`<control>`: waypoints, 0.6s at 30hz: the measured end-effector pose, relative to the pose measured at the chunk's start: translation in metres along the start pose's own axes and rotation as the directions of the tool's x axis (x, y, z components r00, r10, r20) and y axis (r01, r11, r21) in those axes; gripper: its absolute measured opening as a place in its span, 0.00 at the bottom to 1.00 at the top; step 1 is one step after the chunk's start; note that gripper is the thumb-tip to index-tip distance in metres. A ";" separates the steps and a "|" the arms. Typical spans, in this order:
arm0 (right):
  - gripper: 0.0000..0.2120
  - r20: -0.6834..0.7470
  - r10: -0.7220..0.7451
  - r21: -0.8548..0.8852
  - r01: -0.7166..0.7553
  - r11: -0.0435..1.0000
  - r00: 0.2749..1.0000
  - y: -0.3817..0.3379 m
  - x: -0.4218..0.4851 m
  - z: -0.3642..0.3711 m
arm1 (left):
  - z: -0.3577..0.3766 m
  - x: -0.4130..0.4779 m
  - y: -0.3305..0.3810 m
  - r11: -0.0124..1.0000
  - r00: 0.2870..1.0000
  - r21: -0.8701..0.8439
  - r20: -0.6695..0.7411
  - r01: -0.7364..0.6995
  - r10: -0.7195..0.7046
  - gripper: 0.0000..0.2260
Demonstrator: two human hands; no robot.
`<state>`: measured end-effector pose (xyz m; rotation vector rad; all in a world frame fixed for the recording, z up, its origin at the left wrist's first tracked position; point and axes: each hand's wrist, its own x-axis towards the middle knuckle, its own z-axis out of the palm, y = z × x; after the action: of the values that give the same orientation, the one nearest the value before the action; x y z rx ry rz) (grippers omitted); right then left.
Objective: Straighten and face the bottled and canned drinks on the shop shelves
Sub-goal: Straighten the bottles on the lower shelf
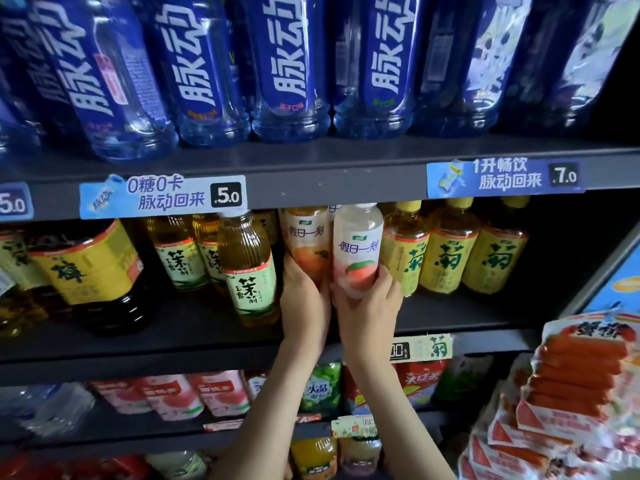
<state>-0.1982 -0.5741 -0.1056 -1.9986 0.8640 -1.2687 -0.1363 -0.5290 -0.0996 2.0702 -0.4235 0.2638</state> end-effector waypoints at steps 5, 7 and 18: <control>0.31 0.083 0.030 -0.001 -0.030 1.000 0.996 0.004 -0.003 0.001 | -0.013 -0.016 -0.006 0.996 0.994 0.050 -0.071 -0.075 0.079 0.25; 0.31 0.100 0.055 -0.011 -0.054 0.998 0.993 0.002 0.000 0.004 | -0.014 -0.018 -0.010 0.994 0.992 0.043 -0.071 -0.100 0.103 0.25; 0.28 0.076 0.070 0.048 -0.074 0.996 0.995 -0.021 -0.025 -0.007 | -0.052 -0.053 0.004 0.998 0.998 0.033 0.033 -0.061 0.060 0.19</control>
<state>-0.2086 -0.5429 -0.1003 -1.9447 0.8519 -1.1575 -0.1866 -0.4758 -0.0889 2.0995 -0.5052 0.2758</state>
